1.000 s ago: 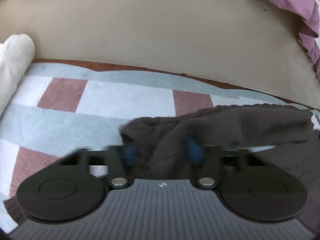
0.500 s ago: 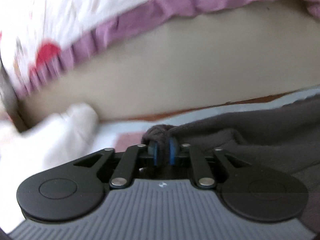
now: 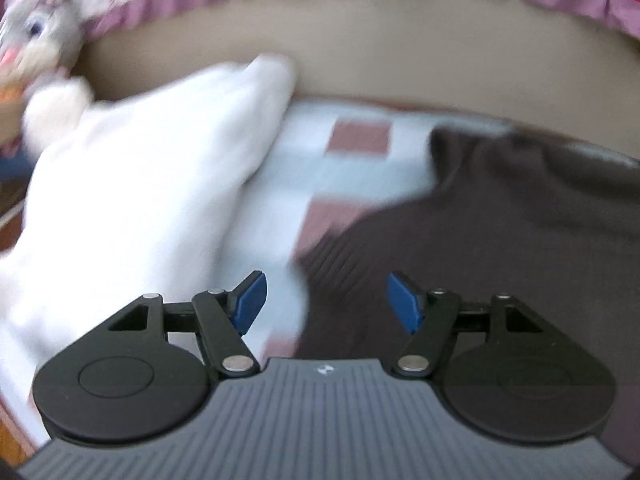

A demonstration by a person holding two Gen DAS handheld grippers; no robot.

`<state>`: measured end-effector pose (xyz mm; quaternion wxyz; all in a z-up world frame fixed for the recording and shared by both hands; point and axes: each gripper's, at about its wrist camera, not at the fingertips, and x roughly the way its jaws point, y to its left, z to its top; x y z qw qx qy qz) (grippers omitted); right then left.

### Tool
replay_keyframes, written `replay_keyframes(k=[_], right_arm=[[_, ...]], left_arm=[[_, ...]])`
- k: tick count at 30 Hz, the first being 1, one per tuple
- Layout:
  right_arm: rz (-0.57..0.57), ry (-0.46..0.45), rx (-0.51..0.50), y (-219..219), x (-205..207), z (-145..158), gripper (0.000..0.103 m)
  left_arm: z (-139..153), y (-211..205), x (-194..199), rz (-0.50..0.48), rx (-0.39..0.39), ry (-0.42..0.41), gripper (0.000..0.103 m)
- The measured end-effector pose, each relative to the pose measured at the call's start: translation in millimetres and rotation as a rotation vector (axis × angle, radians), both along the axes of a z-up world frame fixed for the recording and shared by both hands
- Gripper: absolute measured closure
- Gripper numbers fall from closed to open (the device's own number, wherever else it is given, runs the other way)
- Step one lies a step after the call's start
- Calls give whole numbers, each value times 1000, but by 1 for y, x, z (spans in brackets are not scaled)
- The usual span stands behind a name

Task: Fold clothes

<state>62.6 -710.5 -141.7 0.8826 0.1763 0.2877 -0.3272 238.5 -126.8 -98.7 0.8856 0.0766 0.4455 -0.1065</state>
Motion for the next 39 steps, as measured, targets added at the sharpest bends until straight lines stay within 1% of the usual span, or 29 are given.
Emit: replay_keyframes(k=[1, 4, 5, 6, 7, 9, 11, 13, 14, 16, 17, 18, 19, 20, 21, 22, 23, 25, 26, 27, 30, 31, 33, 34, 35, 36, 37, 38, 39], right_arm=[[69, -28, 63, 10, 5, 4, 41], [267, -90, 259, 42, 20, 14, 41], [338, -101, 318, 56, 25, 18, 41], [416, -101, 356, 74, 30, 23, 41], [496, -99, 388, 92, 34, 28, 41], [615, -79, 401, 126, 34, 38, 41], [697, -52, 403, 160, 24, 46, 41], [718, -38, 418, 184, 10, 46, 41], [716, -33, 423, 192, 4, 44, 41], [702, -13, 418, 208, -10, 38, 41], [686, 6, 401, 216, -16, 32, 41], [670, 24, 385, 224, -23, 27, 41], [655, 42, 368, 231, -29, 22, 41], [639, 61, 352, 239, -36, 17, 41], [633, 80, 349, 243, -39, 14, 41], [634, 95, 349, 248, -43, 11, 41], [633, 102, 344, 254, -47, 9, 41], [626, 109, 320, 261, -55, 8, 41], [617, 113, 313, 261, -57, 7, 41], [606, 116, 308, 261, -60, 5, 41], [572, 127, 291, 261, -67, -2, 41], [561, 131, 286, 260, -70, -4, 41], [560, 144, 260, 264, -70, -4, 41], [562, 150, 242, 266, -71, -2, 41], [563, 155, 223, 269, -72, 0, 41], [564, 150, 215, 270, -75, 3, 41], [563, 140, 215, 271, -79, 5, 41], [560, 132, 220, 271, -83, 8, 41], [556, 128, 224, 272, -87, 9, 41]], left_arm=[[-1, 14, -7, 8, -28, 25, 36], [-5, 46, -27, 14, -130, 87, 44], [-6, 54, -33, 11, -164, 103, 49], [-9, 59, -37, 6, -188, 117, 53], [-12, 62, -40, 0, -205, 130, 53], [-20, 64, -43, 8, -234, 143, 53], [-30, 65, -42, 25, -274, 145, 52], [-40, 63, -38, 47, -289, 152, 48], [-45, 62, -36, 59, -285, 156, 44], [-48, 56, -36, 38, -267, 107, 35], [-50, 53, -36, 21, -249, 80, 27], [-52, 49, -36, 4, -226, 54, 25], [-54, 46, -37, -6, -210, 22, 25], [-54, 45, -40, -12, -201, -5, 30], [-53, 44, -44, -30, -188, -30, 66], [-50, 44, -48, -55, -171, -56, 84], [-42, 45, -56, -54, -147, -106, 97], [-21, 51, -74, -23, -87, -229, 98], [-10, 58, -83, 9, -76, -294, 98], [-9, 65, -87, 42, -87, -295, 98], [-19, 83, -85, 126, -142, -194, 98], [-24, 83, -84, 125, -130, -158, 98], [-36, 76, -82, 106, -73, -97, 92], [-37, 75, -83, 114, -47, -85, 86], [-38, 75, -85, 124, -25, -76, 74], [-36, 78, -89, 126, -25, -80, 62], [-33, 82, -94, 121, -49, -86, 55], [-30, 87, -97, 114, -88, -77, 51], [-27, 92, -100, 108, -133, -63, 51]])
